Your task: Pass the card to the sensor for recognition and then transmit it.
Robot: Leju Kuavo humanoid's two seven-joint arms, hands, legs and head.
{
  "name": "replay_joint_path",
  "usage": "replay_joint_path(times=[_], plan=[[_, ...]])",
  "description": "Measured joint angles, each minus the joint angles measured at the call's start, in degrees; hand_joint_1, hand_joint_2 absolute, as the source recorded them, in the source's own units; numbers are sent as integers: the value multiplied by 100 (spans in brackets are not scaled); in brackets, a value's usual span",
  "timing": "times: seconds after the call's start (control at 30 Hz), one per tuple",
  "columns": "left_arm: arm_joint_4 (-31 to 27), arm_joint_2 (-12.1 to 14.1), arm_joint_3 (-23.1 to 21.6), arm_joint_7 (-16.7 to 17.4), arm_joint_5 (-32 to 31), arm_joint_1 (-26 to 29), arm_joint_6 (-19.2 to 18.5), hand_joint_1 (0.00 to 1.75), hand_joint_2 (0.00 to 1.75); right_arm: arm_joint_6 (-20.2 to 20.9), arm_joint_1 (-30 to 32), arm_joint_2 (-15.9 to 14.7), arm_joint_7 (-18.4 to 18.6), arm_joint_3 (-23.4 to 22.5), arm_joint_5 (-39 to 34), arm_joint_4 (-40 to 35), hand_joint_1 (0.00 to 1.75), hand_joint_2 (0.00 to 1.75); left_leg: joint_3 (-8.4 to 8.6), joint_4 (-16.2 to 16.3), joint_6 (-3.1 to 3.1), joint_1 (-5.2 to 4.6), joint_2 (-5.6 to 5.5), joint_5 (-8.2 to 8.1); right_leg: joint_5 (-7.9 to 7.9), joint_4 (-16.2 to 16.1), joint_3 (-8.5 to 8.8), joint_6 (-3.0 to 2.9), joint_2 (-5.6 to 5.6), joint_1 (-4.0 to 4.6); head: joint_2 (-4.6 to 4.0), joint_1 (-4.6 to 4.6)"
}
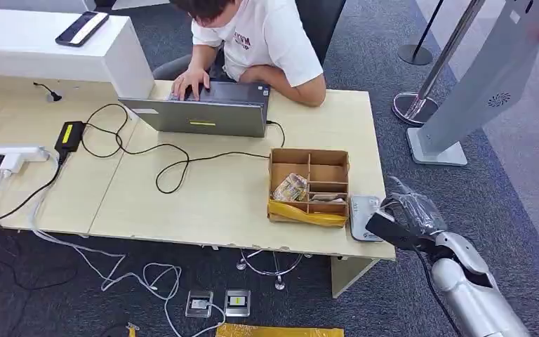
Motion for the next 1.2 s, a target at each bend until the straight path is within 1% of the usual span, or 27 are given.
replay_joint_path(times=[0.6, 0.7, 0.77, 0.93, 1.2], plan=[[0, 0, 2, -2, -42, -8, -7, 0, 0, 4, 98, 7, 0, -48, 7, 0, 175, 175, 0, 0, 0, 0, 0, 0, 0, 0, 0, 0, 0, 0, 0, 0], [0, 0, 2, 0, -29, -10, -22, 0, 0, 317, 103, 11, 4, -42, 92, 0, 175, 175, 0, -1, 0, 0, 0, 0, 0, 0, 0, 0, 0, 0, 0, 2], [0, 0, 2, -2, -7, -10, -22, 0, 0, 402, 99, 39, -55, -39, 219, 4, 175, 175, 0, -1, 0, 1, 0, 0, -1, 0, 1, -1, 0, 1, 0, 0], [0, -20, 2, 0, -46, -23, -13, 0, 0, 350, 99, 177, -122, -18, 365, 81, 175, 175, 0, -1, 0, 1, 0, 0, -1, 0, 1, -2, -2, 1, 0, 0], [0, -20, 2, 0, -52, -39, -17, 0, 0, 323, 99, 232, -129, 20, 365, 111, 175, 175, 0, -2, -1, 1, 0, 0, -1, 0, 2, -2, 0, 1, 0, 0]])
